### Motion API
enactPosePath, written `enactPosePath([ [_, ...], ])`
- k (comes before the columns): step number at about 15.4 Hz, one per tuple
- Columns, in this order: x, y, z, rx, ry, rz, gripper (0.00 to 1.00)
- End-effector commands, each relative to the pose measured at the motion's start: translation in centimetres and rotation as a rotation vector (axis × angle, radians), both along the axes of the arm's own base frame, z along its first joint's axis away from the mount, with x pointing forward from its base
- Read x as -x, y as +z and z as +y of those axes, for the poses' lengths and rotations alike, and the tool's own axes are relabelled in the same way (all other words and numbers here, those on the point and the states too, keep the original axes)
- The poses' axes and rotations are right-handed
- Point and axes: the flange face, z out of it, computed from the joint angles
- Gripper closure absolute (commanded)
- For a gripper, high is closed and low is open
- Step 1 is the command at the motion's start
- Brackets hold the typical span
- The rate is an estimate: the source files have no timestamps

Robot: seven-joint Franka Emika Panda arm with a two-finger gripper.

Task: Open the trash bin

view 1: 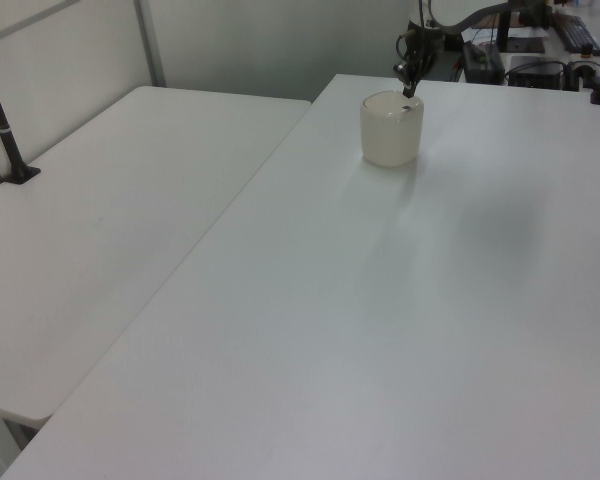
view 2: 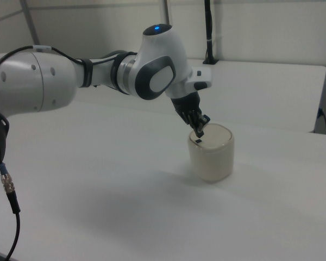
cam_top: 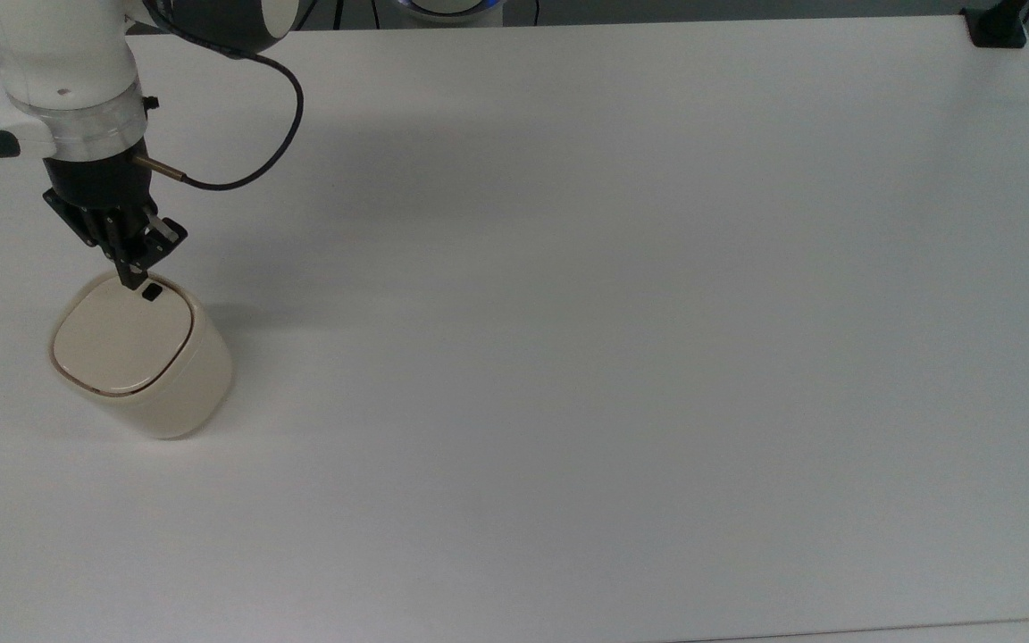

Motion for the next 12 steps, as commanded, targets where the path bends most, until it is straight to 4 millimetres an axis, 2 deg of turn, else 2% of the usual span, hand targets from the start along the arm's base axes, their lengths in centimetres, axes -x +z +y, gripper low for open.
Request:
enactPosePath([
  [1, -0.7, -1.0, -0.1, -0.006, -0.026, -0.011, 1.00],
  [4, -1.2, -2.9, -0.1, -0.005, -0.022, -0.008, 1.00],
  [6, -1.2, -2.8, -0.1, -0.004, -0.019, -0.009, 1.00],
  [8, -0.9, -0.9, 0.1, -0.008, -0.021, -0.026, 1.00],
  [10, -0.3, 2.5, 1.5, -0.009, -0.002, -0.053, 1.00],
  [11, 0.4, 3.6, 2.1, -0.015, 0.008, -0.022, 1.00],
  [12, 0.8, 4.7, 3.6, -0.018, 0.038, 0.005, 1.00],
])
